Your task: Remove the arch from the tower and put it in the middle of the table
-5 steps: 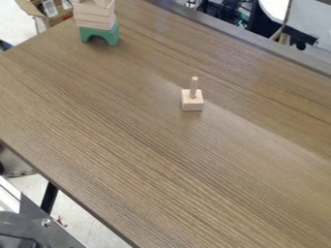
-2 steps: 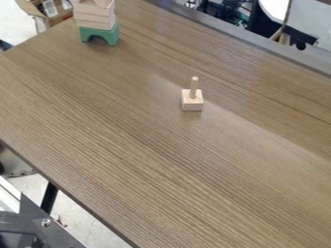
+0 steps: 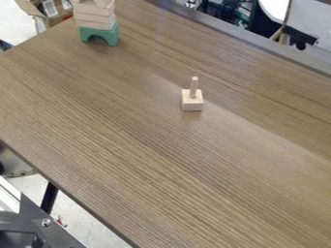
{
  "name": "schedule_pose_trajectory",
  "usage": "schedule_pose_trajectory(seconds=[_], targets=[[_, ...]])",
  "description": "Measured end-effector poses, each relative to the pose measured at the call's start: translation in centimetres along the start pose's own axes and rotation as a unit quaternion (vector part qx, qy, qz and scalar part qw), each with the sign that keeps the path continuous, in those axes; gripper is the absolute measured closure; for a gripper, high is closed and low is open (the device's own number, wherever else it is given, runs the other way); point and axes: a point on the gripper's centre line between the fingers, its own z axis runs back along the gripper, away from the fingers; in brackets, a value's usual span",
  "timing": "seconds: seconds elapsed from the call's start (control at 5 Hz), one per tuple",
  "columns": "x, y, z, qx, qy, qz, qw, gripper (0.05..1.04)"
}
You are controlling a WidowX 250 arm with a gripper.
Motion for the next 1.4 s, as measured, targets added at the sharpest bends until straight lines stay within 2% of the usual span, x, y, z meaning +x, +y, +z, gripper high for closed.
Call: schedule_pose_trajectory(seconds=[0.6, 1.2, 1.4], targets=[[-0.6, -0.6, -0.5, -0.014, 0.005, 0.01, 0.9998, 0.085], [-2.2, 0.6, -2.1, 0.01, 0.014, -0.002, 0.9999, 0.085], [-2.3, 0.6, -2.2, 0.008, 0.013, 0.0, 0.9999, 0.085]])
